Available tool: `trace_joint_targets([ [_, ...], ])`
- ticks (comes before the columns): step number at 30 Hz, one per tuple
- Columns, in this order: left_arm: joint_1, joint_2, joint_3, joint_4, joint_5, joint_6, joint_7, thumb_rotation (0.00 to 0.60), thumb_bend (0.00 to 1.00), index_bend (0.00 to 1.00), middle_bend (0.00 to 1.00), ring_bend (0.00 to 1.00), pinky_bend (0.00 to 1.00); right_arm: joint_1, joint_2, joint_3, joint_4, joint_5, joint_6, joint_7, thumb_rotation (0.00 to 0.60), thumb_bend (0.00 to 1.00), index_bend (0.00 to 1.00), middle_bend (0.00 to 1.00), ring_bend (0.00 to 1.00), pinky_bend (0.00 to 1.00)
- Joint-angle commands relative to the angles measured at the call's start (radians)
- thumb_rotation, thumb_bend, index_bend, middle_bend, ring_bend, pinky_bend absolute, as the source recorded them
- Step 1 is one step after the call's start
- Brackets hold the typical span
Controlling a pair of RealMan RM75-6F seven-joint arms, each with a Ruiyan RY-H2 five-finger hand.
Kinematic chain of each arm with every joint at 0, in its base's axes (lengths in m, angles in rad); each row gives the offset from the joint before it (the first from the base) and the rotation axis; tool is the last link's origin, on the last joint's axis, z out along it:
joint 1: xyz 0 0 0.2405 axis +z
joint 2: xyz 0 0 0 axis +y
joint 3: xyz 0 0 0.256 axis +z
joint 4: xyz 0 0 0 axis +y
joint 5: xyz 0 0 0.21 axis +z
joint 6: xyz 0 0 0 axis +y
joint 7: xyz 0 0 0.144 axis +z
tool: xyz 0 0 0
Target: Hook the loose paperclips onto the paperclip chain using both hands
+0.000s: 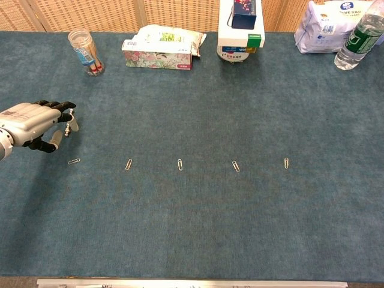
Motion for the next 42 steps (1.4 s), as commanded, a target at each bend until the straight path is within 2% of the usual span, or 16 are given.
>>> trace_joint_targets([
  [1, -0.006, -0.002, 0.007, 0.004, -0.009, 0.006, 0.002, 0.600, 0.72, 0.26, 0.00, 0.00, 0.00, 0.000, 0.000, 0.000, 0.000, 0.000, 0.000, 0.000, 0.600, 0.61, 0.43, 0.42, 0.37, 0.44],
  [27, -0.038, -0.032, 0.060, 0.052, -0.032, 0.021, -0.021, 0.600, 0.72, 0.25, 0.00, 0.00, 0.00, 0.003, -0.005, 0.000, 0.003, 0.006, -0.011, -0.005, 0.600, 0.61, 0.43, 0.42, 0.37, 0.44],
  [42, -0.023, -0.011, 0.082, 0.071, -0.036, 0.074, -0.017, 0.600, 0.72, 0.25, 0.00, 0.00, 0.00, 0.004, -0.007, 0.000, 0.004, 0.008, -0.013, -0.008, 0.600, 0.61, 0.43, 0.42, 0.37, 0.44],
])
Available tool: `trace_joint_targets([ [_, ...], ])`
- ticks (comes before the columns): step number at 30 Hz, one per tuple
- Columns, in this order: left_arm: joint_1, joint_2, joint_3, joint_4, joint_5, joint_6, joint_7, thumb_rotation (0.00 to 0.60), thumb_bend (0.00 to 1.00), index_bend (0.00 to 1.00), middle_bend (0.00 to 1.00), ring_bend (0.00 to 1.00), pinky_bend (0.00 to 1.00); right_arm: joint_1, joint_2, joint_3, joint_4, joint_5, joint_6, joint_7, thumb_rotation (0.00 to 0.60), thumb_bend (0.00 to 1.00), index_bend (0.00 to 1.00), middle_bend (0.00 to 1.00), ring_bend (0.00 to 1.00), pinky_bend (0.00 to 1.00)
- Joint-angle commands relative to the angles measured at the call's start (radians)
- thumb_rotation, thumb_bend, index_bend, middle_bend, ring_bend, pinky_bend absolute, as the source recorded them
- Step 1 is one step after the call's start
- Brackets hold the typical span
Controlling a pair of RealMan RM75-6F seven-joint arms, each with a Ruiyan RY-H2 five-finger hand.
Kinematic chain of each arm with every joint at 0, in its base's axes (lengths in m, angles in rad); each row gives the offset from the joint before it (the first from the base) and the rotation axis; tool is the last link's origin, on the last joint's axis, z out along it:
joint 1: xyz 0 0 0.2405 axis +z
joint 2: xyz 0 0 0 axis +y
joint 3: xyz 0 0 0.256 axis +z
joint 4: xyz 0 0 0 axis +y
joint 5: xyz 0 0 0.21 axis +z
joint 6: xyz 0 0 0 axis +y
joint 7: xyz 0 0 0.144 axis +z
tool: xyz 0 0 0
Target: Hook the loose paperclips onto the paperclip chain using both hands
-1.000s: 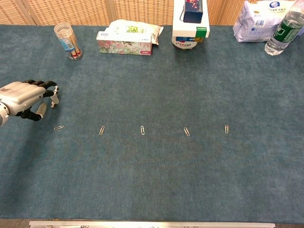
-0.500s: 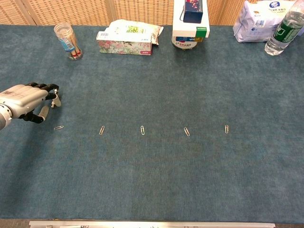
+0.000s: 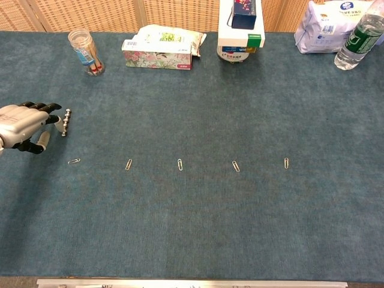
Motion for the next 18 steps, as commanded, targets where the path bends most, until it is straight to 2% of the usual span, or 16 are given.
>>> trace_joint_targets([
  [1, 0.005, 0.003, 0.002, 0.011, -0.002, 0.013, 0.004, 0.600, 0.72, 0.25, 0.00, 0.00, 0.00, 0.000, 0.000, 0.000, 0.000, 0.001, -0.001, 0.000, 0.600, 0.61, 0.43, 0.42, 0.37, 0.44],
  [11, 0.001, 0.017, -0.003, -0.046, 0.029, -0.003, -0.027, 0.600, 0.72, 0.25, 0.00, 0.00, 0.00, 0.001, -0.001, 0.000, 0.002, 0.000, -0.001, -0.001, 0.600, 0.61, 0.43, 0.42, 0.37, 0.44],
  [18, -0.012, -0.011, -0.002, -0.025, 0.012, -0.020, -0.015, 0.600, 0.72, 0.25, 0.00, 0.00, 0.00, 0.000, 0.000, 0.001, 0.001, 0.000, 0.001, 0.001, 0.600, 0.61, 0.43, 0.42, 0.37, 0.44],
])
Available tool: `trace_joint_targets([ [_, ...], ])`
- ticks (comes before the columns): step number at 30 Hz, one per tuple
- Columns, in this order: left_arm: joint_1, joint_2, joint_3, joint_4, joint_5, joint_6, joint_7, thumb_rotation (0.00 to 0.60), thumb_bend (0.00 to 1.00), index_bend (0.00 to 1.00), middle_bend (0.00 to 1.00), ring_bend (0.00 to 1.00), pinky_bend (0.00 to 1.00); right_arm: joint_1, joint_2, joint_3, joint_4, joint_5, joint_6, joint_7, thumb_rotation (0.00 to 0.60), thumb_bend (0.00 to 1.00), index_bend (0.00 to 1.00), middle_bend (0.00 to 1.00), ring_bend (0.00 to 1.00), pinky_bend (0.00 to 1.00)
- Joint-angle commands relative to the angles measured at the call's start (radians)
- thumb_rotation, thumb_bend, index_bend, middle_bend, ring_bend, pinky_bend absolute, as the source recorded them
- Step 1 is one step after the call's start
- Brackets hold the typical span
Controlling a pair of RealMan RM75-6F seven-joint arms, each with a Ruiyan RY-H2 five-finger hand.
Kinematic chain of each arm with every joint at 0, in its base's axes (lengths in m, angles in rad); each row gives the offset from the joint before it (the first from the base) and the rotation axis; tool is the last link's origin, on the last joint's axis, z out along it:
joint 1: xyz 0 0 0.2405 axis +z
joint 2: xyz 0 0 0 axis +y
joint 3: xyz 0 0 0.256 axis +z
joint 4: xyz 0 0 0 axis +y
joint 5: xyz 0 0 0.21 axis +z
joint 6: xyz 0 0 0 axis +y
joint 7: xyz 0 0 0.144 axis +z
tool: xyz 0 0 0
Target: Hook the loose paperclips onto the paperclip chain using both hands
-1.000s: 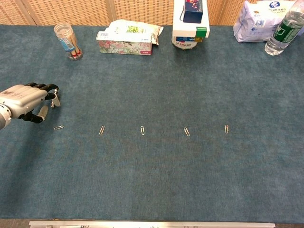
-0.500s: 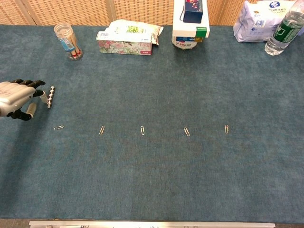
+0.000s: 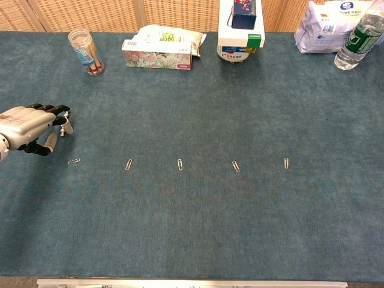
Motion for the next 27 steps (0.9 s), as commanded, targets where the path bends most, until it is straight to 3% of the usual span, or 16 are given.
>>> trace_joint_targets([
  [1, -0.005, -0.013, 0.002, 0.016, -0.006, 0.000, 0.013, 0.600, 0.72, 0.25, 0.00, 0.00, 0.00, 0.000, 0.001, 0.000, 0.000, 0.001, 0.000, 0.000, 0.600, 0.61, 0.43, 0.42, 0.37, 0.44],
  [12, -0.008, -0.015, 0.001, 0.044, -0.043, 0.011, 0.023, 0.600, 0.72, 0.25, 0.00, 0.00, 0.00, 0.000, 0.002, 0.000, 0.001, 0.002, -0.001, 0.003, 0.600, 0.61, 0.43, 0.42, 0.37, 0.44],
  [27, -0.002, 0.016, 0.003, 0.003, -0.043, 0.023, 0.013, 0.600, 0.72, 0.24, 0.00, 0.00, 0.00, 0.000, 0.001, 0.000, -0.001, -0.001, 0.000, 0.001, 0.600, 0.61, 0.43, 0.42, 0.37, 0.44],
])
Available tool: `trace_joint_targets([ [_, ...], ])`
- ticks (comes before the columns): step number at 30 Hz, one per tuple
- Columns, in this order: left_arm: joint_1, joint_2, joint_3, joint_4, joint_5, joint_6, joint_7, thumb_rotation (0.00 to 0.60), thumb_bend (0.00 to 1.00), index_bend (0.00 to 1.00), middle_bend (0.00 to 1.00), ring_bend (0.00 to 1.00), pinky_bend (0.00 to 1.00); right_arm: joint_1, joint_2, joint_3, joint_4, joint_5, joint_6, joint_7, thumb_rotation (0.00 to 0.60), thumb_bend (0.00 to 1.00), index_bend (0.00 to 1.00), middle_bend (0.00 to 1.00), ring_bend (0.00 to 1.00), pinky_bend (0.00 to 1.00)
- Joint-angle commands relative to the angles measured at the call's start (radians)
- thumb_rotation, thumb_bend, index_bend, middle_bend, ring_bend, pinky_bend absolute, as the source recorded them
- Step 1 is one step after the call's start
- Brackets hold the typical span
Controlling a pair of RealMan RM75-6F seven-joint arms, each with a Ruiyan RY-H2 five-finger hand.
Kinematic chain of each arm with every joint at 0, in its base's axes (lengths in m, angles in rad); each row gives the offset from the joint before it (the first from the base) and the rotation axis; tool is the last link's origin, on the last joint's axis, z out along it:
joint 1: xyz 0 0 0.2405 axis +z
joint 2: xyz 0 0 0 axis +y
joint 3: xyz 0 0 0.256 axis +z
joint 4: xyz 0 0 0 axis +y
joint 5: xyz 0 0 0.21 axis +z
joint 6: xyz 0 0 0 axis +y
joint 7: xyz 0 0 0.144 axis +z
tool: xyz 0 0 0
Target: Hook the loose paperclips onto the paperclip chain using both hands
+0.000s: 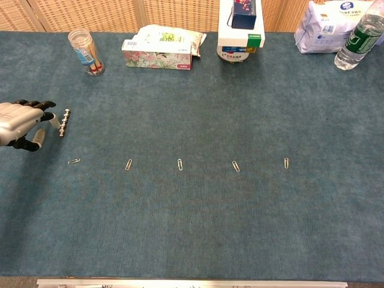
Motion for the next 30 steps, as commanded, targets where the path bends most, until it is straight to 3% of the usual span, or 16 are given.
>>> trace_joint_targets([
  [1, -0.002, 0.001, 0.002, -0.012, 0.010, -0.010, -0.008, 0.600, 0.72, 0.24, 0.00, 0.00, 0.00, -0.001, 0.001, 0.000, -0.001, 0.000, 0.001, 0.000, 0.600, 0.61, 0.43, 0.42, 0.37, 0.44],
  [30, 0.001, -0.018, 0.021, 0.033, -0.014, -0.002, 0.011, 0.600, 0.72, 0.24, 0.00, 0.00, 0.00, -0.003, 0.004, 0.000, -0.003, -0.006, 0.008, 0.004, 0.600, 0.61, 0.43, 0.42, 0.37, 0.44],
])
